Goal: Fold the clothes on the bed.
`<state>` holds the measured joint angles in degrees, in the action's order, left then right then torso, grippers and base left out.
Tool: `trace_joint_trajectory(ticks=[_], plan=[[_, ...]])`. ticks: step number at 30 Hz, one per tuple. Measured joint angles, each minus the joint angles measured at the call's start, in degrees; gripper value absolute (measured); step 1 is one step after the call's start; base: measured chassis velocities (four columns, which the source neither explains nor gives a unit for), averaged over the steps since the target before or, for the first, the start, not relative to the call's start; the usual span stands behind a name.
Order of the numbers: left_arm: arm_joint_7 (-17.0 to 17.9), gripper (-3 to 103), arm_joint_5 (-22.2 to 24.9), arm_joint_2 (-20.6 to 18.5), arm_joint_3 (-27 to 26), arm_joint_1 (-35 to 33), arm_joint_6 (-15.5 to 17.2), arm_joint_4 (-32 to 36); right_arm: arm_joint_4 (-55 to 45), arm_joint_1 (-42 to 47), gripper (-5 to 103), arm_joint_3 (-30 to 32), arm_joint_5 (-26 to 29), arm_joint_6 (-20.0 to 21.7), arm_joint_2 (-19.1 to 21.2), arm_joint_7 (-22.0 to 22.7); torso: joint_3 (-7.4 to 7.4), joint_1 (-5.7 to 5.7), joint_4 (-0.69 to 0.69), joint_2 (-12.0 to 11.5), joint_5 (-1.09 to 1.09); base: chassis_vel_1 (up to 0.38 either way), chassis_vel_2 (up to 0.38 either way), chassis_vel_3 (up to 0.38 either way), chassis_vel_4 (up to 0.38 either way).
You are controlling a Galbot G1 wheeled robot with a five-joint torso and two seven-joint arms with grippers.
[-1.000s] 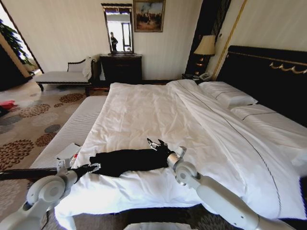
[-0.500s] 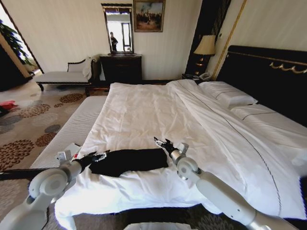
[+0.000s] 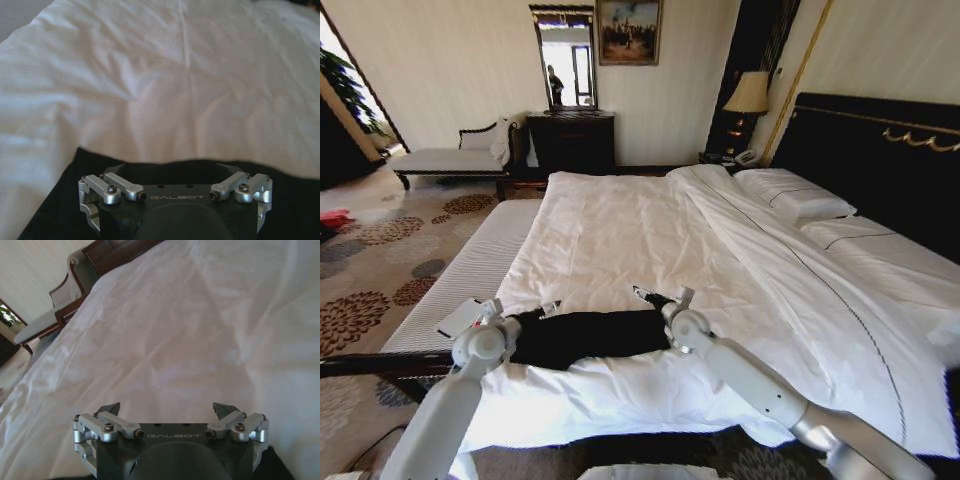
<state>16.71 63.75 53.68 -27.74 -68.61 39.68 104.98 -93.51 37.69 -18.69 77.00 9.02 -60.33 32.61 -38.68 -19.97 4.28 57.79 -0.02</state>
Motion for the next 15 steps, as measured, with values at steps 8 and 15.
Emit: trace_joint_trajectory(ticks=[8,15], plan=[[-0.6,100,-2.7,-10.8,0.3,-9.3,-0.7,5.0,-5.3,5.4,100,-0.8,-1.2,0.5,3.2,2.8,0.02,0.02,0.04,0.0,0.03,0.000,0.000,0.000,0.000],[-1.4,100,-6.7,-12.0,-2.0,-13.0,-3.6,7.5,-7.5,10.9,100,1.5,-4.2,0.3,4.6,3.1,0.02,0.02,0.02,0.0,0.02,0.000,0.000,0.000,0.000]])
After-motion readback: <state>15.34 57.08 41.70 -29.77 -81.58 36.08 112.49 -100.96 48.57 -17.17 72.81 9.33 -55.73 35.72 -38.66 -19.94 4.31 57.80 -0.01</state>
